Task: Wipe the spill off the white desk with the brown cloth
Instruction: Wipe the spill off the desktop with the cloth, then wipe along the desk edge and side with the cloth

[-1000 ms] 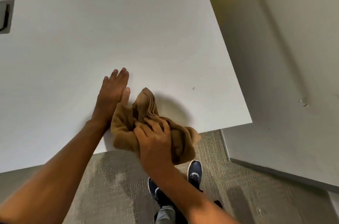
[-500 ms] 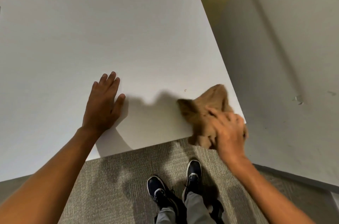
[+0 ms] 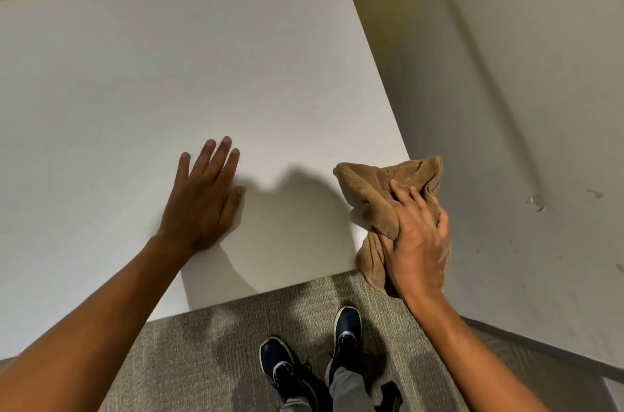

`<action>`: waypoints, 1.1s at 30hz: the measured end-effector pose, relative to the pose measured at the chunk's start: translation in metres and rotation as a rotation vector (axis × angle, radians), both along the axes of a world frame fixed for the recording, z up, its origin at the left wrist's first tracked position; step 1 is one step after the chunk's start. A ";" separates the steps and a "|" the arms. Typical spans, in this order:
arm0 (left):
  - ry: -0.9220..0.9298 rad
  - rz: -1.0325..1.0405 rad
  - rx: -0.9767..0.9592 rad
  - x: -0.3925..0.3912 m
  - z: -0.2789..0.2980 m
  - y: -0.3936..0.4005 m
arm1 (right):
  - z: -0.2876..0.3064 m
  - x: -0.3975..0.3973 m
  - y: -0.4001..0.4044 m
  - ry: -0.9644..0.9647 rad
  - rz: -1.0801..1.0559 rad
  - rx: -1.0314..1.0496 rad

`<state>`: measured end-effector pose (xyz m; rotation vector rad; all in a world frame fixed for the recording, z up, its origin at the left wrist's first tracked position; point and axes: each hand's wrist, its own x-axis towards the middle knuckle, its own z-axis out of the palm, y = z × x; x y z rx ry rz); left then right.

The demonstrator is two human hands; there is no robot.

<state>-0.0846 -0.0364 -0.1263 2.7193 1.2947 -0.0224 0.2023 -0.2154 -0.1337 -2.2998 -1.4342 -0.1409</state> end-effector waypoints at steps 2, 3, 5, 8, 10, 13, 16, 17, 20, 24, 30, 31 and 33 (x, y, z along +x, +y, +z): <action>0.002 -0.003 -0.007 0.006 0.000 0.005 | 0.002 -0.004 0.005 -0.004 0.029 -0.015; 0.006 -0.008 -0.011 0.009 -0.001 0.006 | 0.006 -0.004 0.008 0.007 0.049 -0.014; 0.001 -0.015 -0.014 0.013 -0.002 0.010 | 0.016 -0.008 0.015 0.040 0.124 -0.024; -0.018 0.007 -0.037 0.020 -0.003 0.014 | 0.019 -0.022 0.039 0.025 0.304 -0.053; -0.023 0.008 -0.037 0.021 -0.003 0.015 | 0.007 -0.029 0.067 -0.014 0.355 -0.058; -0.052 0.005 -0.051 0.020 -0.004 0.015 | -0.005 -0.040 0.109 -0.061 0.312 -0.029; -0.051 0.028 -0.054 0.021 -0.005 0.014 | -0.007 -0.049 0.133 -0.037 0.178 0.079; -0.050 0.033 -0.049 0.022 -0.006 0.013 | -0.005 -0.050 0.136 -0.005 0.153 0.085; -0.058 0.044 -0.053 0.022 -0.007 0.013 | 0.000 -0.050 0.129 0.075 0.207 0.083; -0.087 0.074 -0.061 0.026 -0.010 0.011 | 0.005 -0.044 0.079 0.083 0.356 0.039; -0.106 0.068 -0.052 0.046 -0.010 0.008 | -0.006 -0.027 0.008 0.202 0.453 0.111; -0.110 0.041 -0.062 0.054 -0.010 0.008 | -0.006 -0.019 -0.001 0.134 0.424 0.098; -0.124 -0.002 -0.107 0.077 -0.009 0.005 | -0.007 -0.004 -0.014 0.075 0.340 0.094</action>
